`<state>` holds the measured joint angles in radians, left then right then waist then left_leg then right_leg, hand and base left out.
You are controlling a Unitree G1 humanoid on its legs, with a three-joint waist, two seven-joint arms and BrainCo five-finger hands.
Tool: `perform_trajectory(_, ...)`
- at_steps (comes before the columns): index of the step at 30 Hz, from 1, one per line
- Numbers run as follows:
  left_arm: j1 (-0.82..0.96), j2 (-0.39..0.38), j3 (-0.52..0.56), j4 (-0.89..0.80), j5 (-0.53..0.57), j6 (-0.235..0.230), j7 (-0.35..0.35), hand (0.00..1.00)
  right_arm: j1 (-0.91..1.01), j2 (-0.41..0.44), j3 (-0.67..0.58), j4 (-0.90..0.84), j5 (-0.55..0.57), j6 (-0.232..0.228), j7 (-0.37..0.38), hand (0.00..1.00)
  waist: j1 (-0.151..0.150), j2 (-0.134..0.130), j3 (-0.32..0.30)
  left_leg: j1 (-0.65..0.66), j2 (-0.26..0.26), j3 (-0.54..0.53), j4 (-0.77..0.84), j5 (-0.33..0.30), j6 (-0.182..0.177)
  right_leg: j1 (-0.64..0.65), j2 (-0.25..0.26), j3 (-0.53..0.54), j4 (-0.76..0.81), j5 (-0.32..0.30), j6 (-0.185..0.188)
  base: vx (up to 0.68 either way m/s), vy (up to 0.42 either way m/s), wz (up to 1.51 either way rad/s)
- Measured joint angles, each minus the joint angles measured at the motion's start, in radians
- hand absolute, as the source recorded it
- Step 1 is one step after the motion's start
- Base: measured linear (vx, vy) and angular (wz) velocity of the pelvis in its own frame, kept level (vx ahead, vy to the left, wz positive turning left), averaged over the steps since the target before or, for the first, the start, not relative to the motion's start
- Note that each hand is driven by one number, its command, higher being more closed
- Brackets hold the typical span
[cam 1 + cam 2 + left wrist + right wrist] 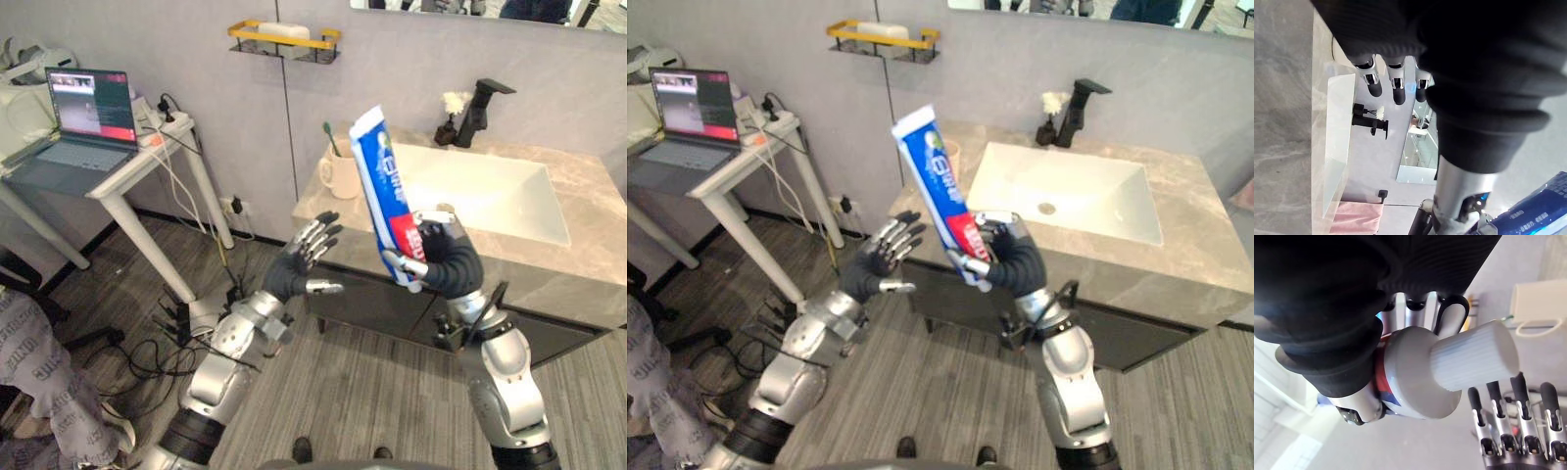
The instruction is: Organize washtable
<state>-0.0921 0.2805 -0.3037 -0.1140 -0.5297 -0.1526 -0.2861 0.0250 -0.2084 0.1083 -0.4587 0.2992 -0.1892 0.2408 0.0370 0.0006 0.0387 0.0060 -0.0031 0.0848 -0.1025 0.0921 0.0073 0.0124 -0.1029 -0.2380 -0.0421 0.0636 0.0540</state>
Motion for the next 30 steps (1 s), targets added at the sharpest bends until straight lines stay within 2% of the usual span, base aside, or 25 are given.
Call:
perform_trajectory(9,-0.016,0.020,-0.012,-0.054,-0.088,0.039,-0.020,0.00,0.000,0.010,0.004,0.008,0.000,0.002,0.000,1.00,0.000,0.000,0.000,-0.003,0.000,-0.004,0.000,0.003,0.005,0.004,0.001,-0.005,-0.011,0.002,0.001,0.00,0.000,0.00)
perform_trajectory(14,-0.073,0.072,-0.018,-0.083,-0.139,0.056,-0.024,0.00,0.000,0.007,0.009,0.041,0.000,0.003,0.003,1.00,-0.004,0.000,0.000,-0.002,-0.001,-0.004,0.000,0.003,0.004,0.005,0.000,-0.005,-0.011,0.002,0.001,0.00,0.000,0.00)
perform_trajectory(20,-0.119,0.122,-0.017,-0.085,-0.167,0.058,-0.038,0.00,0.000,0.005,0.019,0.052,0.000,0.011,0.004,1.00,-0.023,0.000,0.000,0.000,-0.001,-0.003,0.000,0.002,0.003,0.007,0.000,-0.004,-0.011,0.001,0.000,0.00,0.000,0.00)
perform_trajectory(30,-0.226,0.141,-0.014,-0.115,-0.167,0.055,-0.029,0.00,0.000,0.001,0.040,0.057,0.000,0.013,0.021,1.00,-0.024,0.000,0.000,0.001,0.001,0.000,0.000,0.001,0.001,0.007,0.002,-0.003,-0.011,0.001,-0.002,0.00,0.000,0.00)
